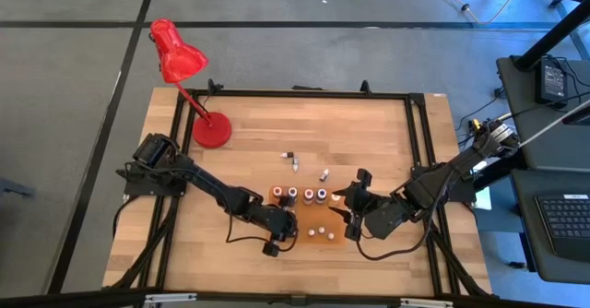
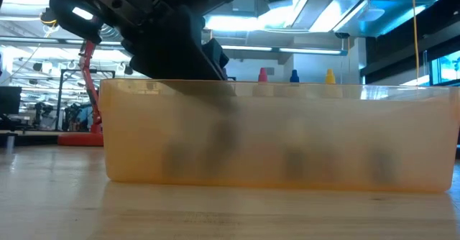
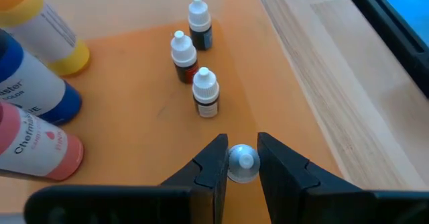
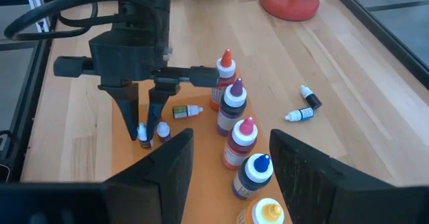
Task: Pick & Place food coloring
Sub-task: Put the small brown food coloring bottle into the orange bin, then put the small red food coloring bottle into the orange bin
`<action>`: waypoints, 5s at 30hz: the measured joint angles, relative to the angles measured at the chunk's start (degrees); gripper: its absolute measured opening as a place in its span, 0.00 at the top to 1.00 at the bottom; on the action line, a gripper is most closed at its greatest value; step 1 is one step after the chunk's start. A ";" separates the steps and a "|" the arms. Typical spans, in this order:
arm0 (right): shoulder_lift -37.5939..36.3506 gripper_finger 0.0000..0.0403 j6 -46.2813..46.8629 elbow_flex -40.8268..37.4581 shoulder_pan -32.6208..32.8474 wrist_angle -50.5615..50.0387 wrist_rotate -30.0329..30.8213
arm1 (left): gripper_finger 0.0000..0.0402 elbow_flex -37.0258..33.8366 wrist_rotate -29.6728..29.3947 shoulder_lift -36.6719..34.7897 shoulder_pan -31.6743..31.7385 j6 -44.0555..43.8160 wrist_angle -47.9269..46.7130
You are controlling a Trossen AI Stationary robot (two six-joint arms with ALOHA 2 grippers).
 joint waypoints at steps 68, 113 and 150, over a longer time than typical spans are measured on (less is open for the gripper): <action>-10.43 0.51 -36.44 -7.85 -30.73 8.29 -23.93 | 0.68 -21.90 18.76 -31.82 39.08 19.71 4.26; -10.16 0.51 -30.77 -8.15 -38.88 11.41 -29.27 | 0.71 -21.92 20.25 -4.10 42.82 17.23 27.32; -10.14 0.51 -31.98 -8.17 -43.76 9.19 -29.37 | 0.51 -21.92 20.68 -4.44 45.46 15.50 25.26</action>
